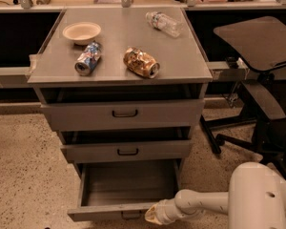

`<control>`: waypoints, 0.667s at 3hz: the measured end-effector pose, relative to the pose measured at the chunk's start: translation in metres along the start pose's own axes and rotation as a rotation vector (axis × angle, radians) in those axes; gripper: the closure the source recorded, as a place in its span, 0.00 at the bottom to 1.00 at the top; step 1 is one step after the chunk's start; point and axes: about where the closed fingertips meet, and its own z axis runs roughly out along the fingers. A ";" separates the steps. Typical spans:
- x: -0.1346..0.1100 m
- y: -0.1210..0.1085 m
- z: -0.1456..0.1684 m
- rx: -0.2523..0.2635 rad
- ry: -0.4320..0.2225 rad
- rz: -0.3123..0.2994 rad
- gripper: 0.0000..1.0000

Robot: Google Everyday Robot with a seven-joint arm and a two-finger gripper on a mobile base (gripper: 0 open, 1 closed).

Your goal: Close bottom drawer

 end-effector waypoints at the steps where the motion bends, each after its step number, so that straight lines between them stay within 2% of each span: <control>1: 0.000 0.000 0.000 0.000 0.000 0.000 0.27; 2: 0.000 0.000 0.000 0.000 0.000 0.000 0.04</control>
Offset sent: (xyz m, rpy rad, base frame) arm 0.0000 0.0000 0.0000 0.0000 0.0000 0.0000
